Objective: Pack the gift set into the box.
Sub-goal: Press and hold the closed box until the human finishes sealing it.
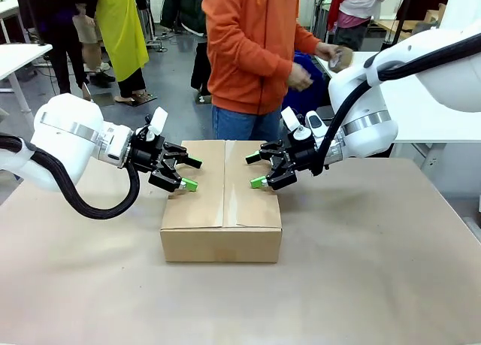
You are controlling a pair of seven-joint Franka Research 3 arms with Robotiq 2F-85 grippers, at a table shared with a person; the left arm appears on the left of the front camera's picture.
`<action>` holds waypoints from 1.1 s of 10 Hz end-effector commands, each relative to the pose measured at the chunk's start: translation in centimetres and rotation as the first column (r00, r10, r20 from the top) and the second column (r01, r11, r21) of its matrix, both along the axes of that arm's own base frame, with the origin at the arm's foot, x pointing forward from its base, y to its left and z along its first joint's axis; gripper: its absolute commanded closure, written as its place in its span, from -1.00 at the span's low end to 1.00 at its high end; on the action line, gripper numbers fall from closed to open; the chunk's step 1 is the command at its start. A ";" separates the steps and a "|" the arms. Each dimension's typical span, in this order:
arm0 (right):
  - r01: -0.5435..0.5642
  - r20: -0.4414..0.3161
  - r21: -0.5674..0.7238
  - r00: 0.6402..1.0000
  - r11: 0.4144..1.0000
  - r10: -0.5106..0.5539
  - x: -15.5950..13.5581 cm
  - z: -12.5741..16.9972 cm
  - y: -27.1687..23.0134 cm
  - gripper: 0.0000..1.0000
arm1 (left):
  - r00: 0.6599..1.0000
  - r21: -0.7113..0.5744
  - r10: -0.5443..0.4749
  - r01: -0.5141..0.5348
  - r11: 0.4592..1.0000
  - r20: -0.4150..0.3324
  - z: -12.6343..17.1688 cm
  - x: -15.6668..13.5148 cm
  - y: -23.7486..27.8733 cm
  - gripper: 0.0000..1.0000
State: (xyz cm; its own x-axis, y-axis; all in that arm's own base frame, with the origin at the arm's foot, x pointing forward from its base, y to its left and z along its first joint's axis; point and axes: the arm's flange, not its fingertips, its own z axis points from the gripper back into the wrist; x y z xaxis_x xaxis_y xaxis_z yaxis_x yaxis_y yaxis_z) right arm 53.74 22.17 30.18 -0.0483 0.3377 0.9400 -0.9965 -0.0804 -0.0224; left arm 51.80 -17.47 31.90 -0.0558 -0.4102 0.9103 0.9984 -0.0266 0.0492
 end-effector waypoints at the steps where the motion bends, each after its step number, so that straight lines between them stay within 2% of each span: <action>1: -0.008 0.018 -0.003 1.000 1.000 0.008 -0.1 -0.2 0.1 -1.00 | 1.000 0.000 -0.002 0.002 1.000 0.004 -0.2 -0.2 0.0 -1.00; 11: -0.008 0.018 -0.003 1.000 1.000 0.008 -0.1 -0.2 0.1 -1.00 | 1.000 0.000 -0.002 0.002 1.000 0.004 -0.2 -0.2 0.0 -1.00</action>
State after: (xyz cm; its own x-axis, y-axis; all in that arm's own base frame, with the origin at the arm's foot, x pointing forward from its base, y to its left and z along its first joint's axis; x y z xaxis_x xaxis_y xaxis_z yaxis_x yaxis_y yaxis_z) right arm 53.74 22.17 30.18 -0.0484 0.3377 0.9400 -0.9965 -0.0804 -0.0224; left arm 51.80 -17.47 31.90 -0.0558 -0.4102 0.9103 0.9984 -0.0266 0.0492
